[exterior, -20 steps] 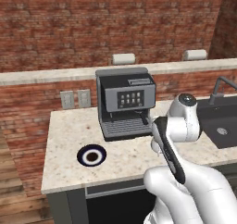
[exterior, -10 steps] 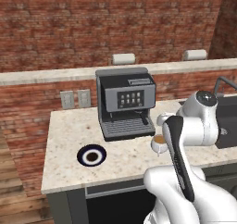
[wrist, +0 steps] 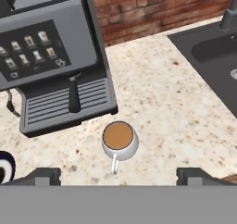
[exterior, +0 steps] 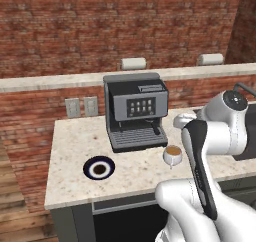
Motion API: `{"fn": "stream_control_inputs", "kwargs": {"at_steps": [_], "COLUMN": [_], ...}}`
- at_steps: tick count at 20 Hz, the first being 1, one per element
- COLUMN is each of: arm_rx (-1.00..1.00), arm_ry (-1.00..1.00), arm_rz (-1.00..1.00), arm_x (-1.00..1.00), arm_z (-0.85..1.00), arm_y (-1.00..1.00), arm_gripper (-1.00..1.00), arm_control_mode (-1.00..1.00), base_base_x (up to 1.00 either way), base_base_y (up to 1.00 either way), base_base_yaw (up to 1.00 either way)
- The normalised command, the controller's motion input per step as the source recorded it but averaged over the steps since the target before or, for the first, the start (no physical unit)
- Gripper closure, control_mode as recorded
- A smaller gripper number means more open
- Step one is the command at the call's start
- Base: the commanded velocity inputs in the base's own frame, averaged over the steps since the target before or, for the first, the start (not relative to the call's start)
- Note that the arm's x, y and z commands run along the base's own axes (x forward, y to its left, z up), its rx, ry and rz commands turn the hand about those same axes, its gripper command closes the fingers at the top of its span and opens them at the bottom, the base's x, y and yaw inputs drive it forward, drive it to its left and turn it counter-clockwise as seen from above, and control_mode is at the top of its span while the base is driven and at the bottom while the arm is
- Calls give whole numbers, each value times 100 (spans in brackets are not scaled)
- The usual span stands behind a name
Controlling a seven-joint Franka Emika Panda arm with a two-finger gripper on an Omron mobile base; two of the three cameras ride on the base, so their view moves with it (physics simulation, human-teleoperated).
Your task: Take a sugar cube from the saucer and place it inside the coffee. Then, grab milk from the fridge and place it next to the coffee on the counter to sweeten the coffee.
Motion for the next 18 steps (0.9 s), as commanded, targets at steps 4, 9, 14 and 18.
{"fn": "stream_control_inputs", "kwargs": {"at_steps": [4, 9, 14, 18], "arm_rx": [0, 0, 0, 0], "arm_ry": [-1, 0, 0, 0], "arm_rz": [0, 0, 0, 0], "arm_x": [-10, 0, 0, 0], "arm_z": [0, 0, 0, 0], "arm_y": [0, 0, 0, 0], "arm_gripper": [-100, -100, -100, -100], "arm_control_mode": [100, 100, 100, 100], "base_base_x": [-36, -61, -53, -35], "base_base_y": [0, 0, -1, -15], "base_base_yaw": [0, 0, -17, -40]}}
